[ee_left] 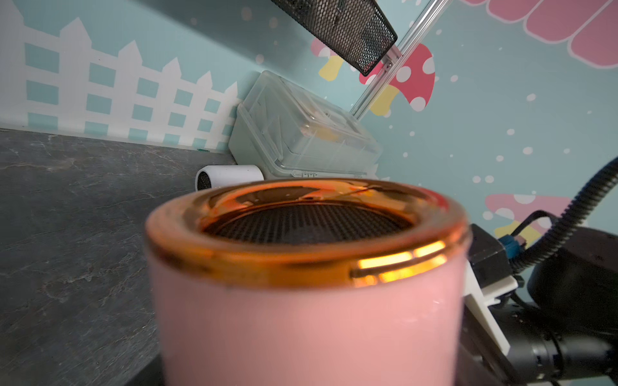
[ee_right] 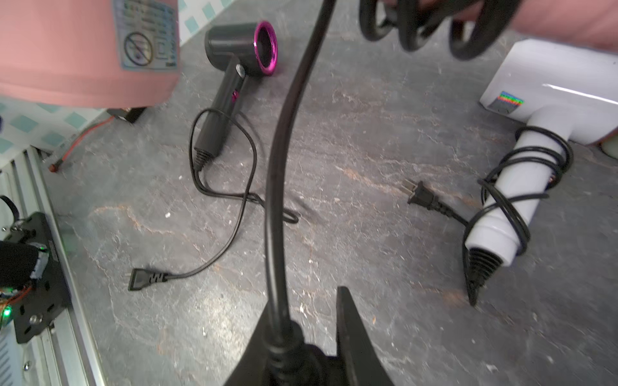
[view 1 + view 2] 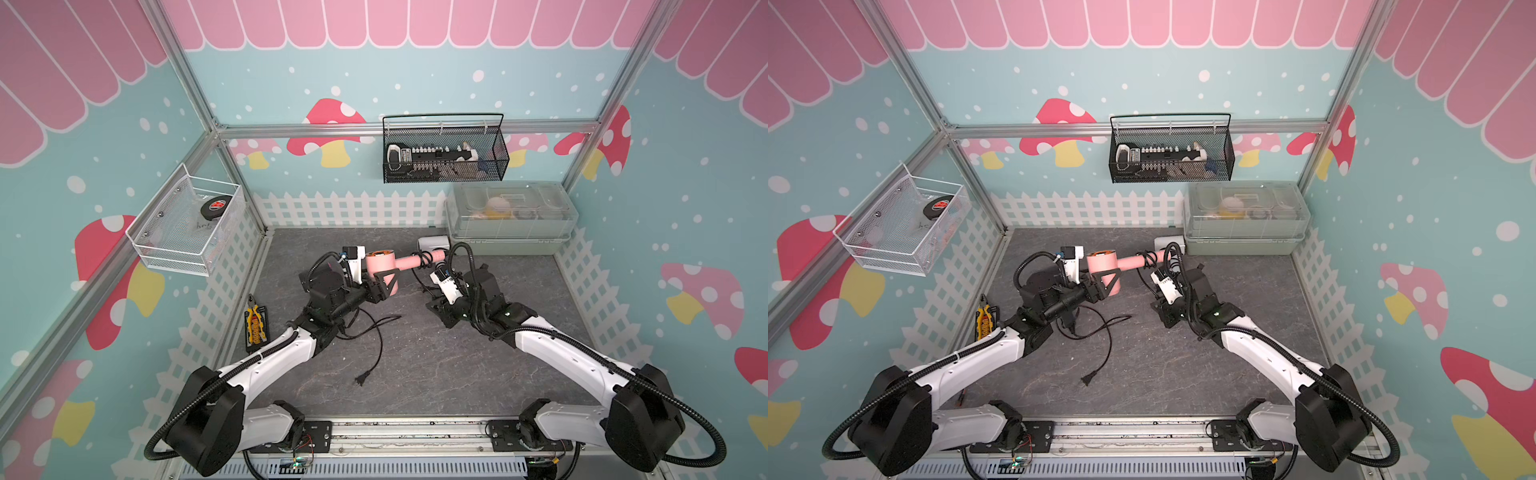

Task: Wrap the cord around the hair dryer
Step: Wrap the power cord around the hair dryer.

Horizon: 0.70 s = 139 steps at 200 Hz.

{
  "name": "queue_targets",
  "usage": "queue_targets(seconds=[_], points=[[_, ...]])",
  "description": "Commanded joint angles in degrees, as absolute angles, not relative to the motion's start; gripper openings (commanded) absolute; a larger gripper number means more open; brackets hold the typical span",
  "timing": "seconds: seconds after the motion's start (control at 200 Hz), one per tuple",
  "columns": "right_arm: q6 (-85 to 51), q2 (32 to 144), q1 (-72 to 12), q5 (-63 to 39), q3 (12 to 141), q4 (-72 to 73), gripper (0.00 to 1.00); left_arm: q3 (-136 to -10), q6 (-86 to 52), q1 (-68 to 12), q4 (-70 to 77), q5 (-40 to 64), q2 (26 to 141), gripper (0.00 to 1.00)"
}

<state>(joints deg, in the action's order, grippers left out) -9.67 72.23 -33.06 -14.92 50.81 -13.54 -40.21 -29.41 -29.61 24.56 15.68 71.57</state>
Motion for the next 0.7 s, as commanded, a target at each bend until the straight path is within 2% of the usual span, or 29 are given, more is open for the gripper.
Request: queue_targets(seconds=[0.0,0.46,0.69], points=[[-4.0,70.2,-33.4,-13.2,55.7,-23.1,0.05,-42.2,-22.2,-31.6,16.1,10.2,69.2,0.00],[2.7,69.8,-33.3,-9.1,66.2,-34.8,0.04,-43.9,-17.3,-35.1,5.4,7.0,69.0,0.00],[5.7,72.5,-31.6,-8.3,69.2,-36.9,0.04,-44.2,-17.3,-36.7,1.6,9.1,66.8,0.00]])
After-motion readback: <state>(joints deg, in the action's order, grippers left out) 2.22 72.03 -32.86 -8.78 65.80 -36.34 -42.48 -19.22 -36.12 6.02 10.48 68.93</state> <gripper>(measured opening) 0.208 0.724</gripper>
